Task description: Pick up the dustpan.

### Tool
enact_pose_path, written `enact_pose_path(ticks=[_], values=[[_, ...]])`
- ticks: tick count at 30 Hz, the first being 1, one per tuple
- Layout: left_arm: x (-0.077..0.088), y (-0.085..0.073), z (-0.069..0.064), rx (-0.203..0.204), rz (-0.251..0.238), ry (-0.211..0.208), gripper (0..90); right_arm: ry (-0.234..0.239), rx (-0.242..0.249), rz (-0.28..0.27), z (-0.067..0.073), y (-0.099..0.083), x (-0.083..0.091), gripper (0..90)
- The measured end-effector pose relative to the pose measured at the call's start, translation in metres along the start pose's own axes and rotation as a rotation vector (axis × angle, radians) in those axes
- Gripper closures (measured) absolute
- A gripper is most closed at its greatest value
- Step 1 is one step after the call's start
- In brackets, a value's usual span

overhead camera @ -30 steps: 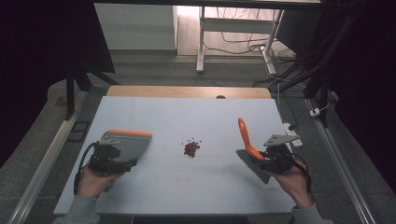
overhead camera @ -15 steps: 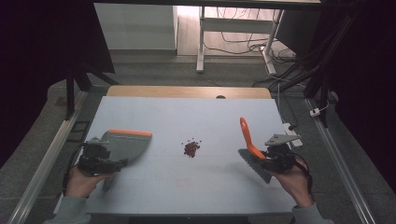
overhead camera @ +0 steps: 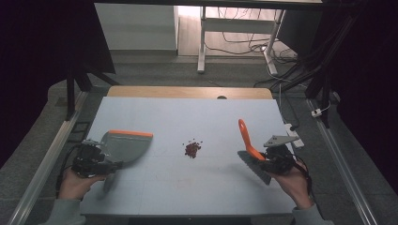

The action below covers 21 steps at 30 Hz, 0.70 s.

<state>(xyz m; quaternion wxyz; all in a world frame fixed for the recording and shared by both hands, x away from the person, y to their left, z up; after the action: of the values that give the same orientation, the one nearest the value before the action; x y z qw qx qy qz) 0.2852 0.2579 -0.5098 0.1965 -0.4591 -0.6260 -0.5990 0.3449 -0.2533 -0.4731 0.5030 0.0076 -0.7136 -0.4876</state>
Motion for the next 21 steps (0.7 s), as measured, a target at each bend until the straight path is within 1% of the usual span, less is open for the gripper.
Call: enact_pose_path(ticks=[1, 2, 3, 4, 5, 6, 8, 14, 15, 16, 21], values=[[-0.002, -0.001, 0.001, 0.007, 0.006, 0.002, 19.1, -0.001, 0.001, -0.001, 0.000, 0.000, 0.000, 70.9], [-0.007, -0.003, 0.004, 0.019, 0.022, 0.004, 19.1, -0.001, 0.000, 0.000, 0.000, 0.000, 0.000, 70.9], [-0.007, -0.003, 0.004, 0.019, 0.022, 0.004, 18.9, -0.001, 0.000, 0.000, 0.000, 0.000, 0.000, 70.9], [-0.010, -0.004, 0.006, 0.028, 0.030, 0.004, 18.8, -0.006, 0.002, 0.004, -0.001, -0.001, 0.000, 70.9], [-0.015, -0.006, 0.007, 0.039, 0.050, 0.004, 18.7, -0.007, -0.001, 0.006, -0.001, -0.001, -0.001, 70.9], [-0.015, -0.006, 0.007, 0.039, 0.050, 0.004, 18.4, -0.008, -0.004, 0.006, -0.002, -0.002, -0.001, 70.9], [-0.022, -0.009, 0.008, 0.049, 0.076, 0.014, 18.2, -0.008, -0.005, 0.009, -0.002, -0.002, -0.001, 70.9], [-0.035, -0.014, 0.008, 0.059, 0.123, 0.007, 18.2, -0.008, -0.001, 0.012, -0.001, -0.002, -0.003, 70.9], [-0.035, -0.014, 0.008, 0.059, 0.123, 0.007, 18.5, -0.008, -0.001, 0.012, -0.001, -0.002, -0.003, 70.9], [-0.040, -0.016, 0.008, 0.060, 0.138, 0.008, 18.7, -0.009, -0.001, 0.014, -0.001, -0.003, -0.003, 70.9], [-0.045, -0.017, 0.008, 0.074, 0.144, 0.013, 20.9, -0.008, 0.000, 0.016, -0.001, -0.003, -0.004, 70.9]])
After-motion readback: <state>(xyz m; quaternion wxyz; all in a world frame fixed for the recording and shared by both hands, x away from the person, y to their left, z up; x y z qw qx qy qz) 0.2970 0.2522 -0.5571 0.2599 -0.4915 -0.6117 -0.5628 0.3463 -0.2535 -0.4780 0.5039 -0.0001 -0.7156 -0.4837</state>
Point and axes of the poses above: each handheld gripper's, and its own axes: x roughly backward along the jaws, y roughly out of its top, z roughly to its left, the point moved 5 cm from there along -x, roughly forward along the jaws, and after that the axes turned 3 degrees about -z, right-handed, at the moved point
